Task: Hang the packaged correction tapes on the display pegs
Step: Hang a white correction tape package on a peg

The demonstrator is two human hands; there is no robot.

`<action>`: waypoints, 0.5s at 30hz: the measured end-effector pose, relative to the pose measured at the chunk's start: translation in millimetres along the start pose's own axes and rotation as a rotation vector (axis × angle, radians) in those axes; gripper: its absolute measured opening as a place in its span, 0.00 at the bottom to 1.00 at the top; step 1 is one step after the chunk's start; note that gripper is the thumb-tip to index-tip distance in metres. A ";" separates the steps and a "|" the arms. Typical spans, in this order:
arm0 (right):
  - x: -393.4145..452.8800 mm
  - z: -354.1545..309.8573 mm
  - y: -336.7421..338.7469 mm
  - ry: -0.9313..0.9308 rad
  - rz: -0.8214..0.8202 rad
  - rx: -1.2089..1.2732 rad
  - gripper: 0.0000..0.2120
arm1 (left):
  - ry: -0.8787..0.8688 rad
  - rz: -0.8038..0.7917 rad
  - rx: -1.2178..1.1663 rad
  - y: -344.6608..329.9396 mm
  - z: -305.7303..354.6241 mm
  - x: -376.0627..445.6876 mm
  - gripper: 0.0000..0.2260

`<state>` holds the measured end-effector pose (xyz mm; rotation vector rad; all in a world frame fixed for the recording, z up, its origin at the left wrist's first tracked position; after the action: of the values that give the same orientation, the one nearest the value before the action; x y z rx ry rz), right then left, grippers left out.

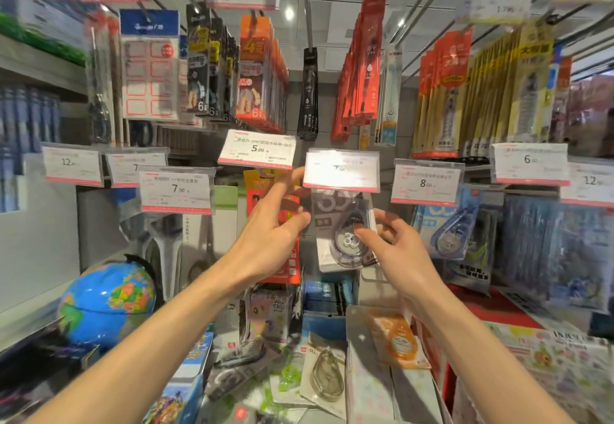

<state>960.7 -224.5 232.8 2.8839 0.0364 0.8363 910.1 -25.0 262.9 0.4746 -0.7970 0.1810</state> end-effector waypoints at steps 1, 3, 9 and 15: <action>-0.4 1.1 -1.7 -0.002 0.003 -0.008 0.21 | 0.023 0.015 0.038 -2.3 -5.4 -1.2 0.25; -1.4 4.3 -5.1 -0.006 0.009 -0.010 0.22 | 0.075 0.020 0.090 -9.1 -14.9 -4.8 0.25; -12.8 11.7 -11.5 0.140 0.091 -0.201 0.31 | 0.104 -0.071 0.065 -36.1 -34.2 -11.8 0.27; -17.6 23.4 -27.5 0.261 0.015 -0.462 0.31 | 0.061 -0.019 0.250 -40.9 -50.4 -1.5 0.33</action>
<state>958.7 -201.2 200.1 2.3378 -0.1339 1.0583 955.0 -37.1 217.6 0.7089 -0.7125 0.2783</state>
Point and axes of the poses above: each hand's wrist, its own x-axis towards the middle knuckle, its own y-axis out of the back of the hand, z = x × y, the point moved 4 cm from there along x, towards the middle knuckle, and after that the axes turned 1 degree about y, right-handed, at the moved point
